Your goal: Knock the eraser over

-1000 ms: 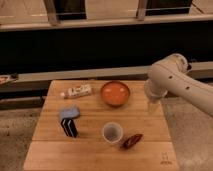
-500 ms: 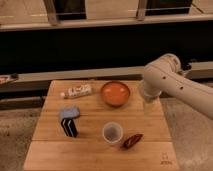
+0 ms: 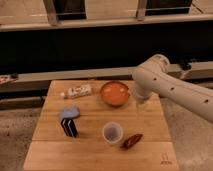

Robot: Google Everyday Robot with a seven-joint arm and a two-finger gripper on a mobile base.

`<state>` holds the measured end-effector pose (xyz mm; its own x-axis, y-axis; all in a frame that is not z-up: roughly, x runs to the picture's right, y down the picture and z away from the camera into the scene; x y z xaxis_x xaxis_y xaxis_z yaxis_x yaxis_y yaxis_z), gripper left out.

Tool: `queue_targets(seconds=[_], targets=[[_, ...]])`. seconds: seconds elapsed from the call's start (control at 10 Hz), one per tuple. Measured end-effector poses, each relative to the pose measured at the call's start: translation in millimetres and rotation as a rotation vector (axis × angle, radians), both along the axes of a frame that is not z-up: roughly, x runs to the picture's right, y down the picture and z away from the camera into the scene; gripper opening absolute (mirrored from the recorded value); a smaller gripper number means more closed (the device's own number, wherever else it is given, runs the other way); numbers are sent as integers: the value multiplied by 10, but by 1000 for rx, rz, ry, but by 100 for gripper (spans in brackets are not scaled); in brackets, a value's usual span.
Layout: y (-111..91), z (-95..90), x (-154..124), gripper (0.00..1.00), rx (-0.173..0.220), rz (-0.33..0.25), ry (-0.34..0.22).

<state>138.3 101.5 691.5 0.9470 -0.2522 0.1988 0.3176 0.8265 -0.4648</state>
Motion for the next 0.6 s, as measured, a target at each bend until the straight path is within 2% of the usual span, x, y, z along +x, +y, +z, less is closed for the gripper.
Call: queue_targets(seconds=[0.3,0.5,0.6], targets=[[56,-16,-287,80,-3,-32,-40],[126,-15,-336,80,-7,-64,-64],[152,-15,-448,80,-10,-73,-77]])
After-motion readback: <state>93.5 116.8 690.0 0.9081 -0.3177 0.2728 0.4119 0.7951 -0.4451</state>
